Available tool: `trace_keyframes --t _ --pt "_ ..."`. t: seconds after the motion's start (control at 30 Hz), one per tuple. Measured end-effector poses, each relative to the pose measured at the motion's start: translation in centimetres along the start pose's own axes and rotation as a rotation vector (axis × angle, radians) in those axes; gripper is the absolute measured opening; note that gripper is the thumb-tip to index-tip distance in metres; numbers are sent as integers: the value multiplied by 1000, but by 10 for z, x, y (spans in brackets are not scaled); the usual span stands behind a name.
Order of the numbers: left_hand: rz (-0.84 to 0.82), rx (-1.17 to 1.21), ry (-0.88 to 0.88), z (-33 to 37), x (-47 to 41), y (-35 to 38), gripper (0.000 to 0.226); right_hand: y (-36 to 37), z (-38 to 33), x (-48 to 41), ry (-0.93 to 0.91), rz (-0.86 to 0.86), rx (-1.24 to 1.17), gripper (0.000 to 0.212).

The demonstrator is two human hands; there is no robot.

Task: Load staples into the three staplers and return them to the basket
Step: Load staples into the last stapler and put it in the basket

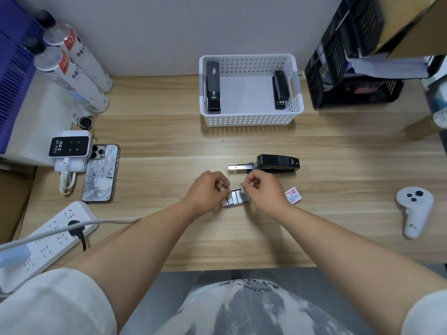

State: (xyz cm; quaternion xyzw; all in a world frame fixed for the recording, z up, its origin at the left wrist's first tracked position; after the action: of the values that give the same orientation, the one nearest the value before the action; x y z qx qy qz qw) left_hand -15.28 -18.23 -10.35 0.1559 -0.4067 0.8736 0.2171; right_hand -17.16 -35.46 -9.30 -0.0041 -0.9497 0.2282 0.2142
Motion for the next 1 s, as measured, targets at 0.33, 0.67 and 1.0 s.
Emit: trace_keyframes --t 0.33,0.67,1.0 --pt "-185 539 45 35 -1 -13 15 -3 -25 1 5 -10 -371 9" --pt "186 68 156 48 -29 -45 5 9 -10 -6 114 38 -323 17" --pt "226 -379 279 59 -34 -34 13 5 11 2 112 0 -129 23"
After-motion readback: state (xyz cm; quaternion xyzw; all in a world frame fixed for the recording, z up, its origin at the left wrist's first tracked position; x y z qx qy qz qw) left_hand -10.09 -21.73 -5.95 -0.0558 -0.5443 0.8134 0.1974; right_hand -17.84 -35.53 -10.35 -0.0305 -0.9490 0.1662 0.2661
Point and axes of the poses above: each hand's wrist, its own x-axis away from the middle knuckle, its own y-axis out of the palm, z = x × y, the point moved 9 cm from there along -x, towards the middle knuckle, and after that the axes turned 10 degrees about -x, right-handed, at the moved point
